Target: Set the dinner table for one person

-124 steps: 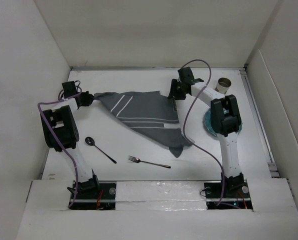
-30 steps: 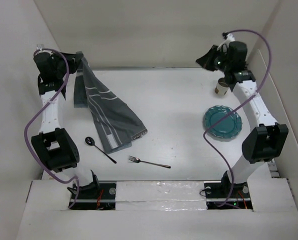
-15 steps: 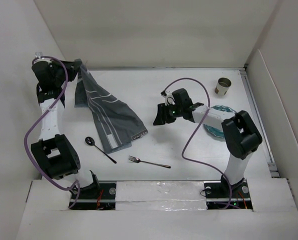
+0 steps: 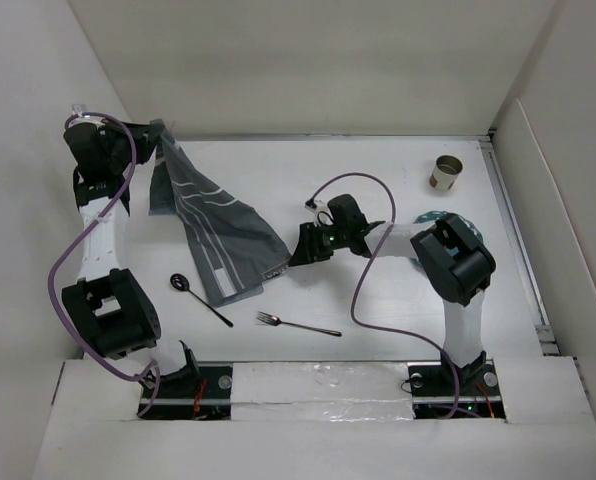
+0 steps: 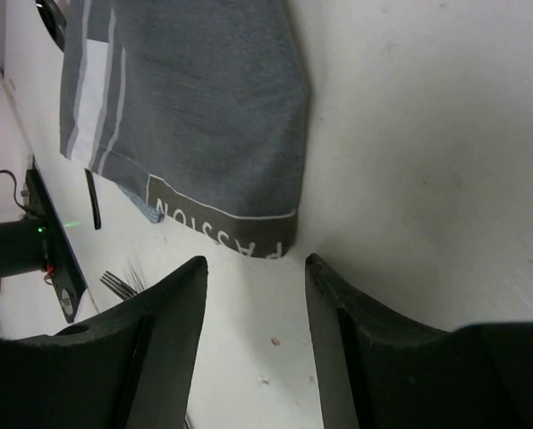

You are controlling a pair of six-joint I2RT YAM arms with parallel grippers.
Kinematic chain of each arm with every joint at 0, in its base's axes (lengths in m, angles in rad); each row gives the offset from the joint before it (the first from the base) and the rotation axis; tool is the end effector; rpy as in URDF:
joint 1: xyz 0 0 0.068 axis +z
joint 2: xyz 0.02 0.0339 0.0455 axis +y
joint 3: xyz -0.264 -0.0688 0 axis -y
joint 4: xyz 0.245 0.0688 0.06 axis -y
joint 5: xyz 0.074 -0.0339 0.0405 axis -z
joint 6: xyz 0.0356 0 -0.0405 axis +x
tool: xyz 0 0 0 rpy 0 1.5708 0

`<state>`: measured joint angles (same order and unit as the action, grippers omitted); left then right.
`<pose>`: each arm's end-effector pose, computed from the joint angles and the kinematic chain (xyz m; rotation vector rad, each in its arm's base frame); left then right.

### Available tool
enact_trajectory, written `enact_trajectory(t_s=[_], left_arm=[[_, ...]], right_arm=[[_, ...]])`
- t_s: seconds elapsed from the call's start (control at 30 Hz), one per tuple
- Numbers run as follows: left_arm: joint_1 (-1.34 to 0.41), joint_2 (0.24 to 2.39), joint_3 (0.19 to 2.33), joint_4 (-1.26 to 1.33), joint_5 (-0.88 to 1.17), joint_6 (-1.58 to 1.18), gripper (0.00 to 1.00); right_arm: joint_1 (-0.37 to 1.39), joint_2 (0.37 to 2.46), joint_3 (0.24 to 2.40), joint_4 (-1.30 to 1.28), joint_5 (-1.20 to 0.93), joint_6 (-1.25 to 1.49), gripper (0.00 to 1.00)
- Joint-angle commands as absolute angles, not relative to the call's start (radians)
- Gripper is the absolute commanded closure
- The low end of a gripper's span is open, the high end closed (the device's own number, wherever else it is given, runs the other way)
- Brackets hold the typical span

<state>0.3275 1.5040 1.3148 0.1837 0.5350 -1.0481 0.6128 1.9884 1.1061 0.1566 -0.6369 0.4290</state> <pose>0.3457 0.0983 0.3892 -0.6809 1.5177 -0.9743 0.3198 0.2507 0.1356 -0.5809 2.3837 1.2370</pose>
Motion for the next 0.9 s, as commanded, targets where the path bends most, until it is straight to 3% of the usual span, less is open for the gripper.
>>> enact_trajectory(t_s=[0.0,0.17,0.43,0.67,0.77,0.8,0.87], left_arm=[[0.328,1.445,1.305,0.222,0.555,-1.029,1.00],[0.328,1.440,1.305,0.229,0.551,-1.029,1.00],[0.328,1.445,1.313,0.233,0.549,-1.037,1.00],[0.328,1.453,1.322,0.229,0.543,-1.032,1.00],[0.328,1.454,1.325,0.230,0.543,-1.032,1.00],[0.328,1.457,1.327,0.229,0.543,-1.029,1.00],[0.328,1.459,1.330,0.224,0.545,-1.026,1.00]], right_arm=[[0.634,2.025,1.126,0.196,-0.609,0.445,0.47],[0.634,2.054,1.149,0.187,-0.597,0.453,0.50],[0.615,2.080,1.167,0.219,-0.615,0.483,0.65],[0.615,2.115,1.206,0.202,-0.650,0.479,0.60],[0.604,2.125,1.204,0.216,-0.672,0.491,0.68],[0.604,2.117,1.197,0.228,-0.667,0.497,0.80],[0.595,2.099,1.183,0.244,-0.654,0.512,0.93]])
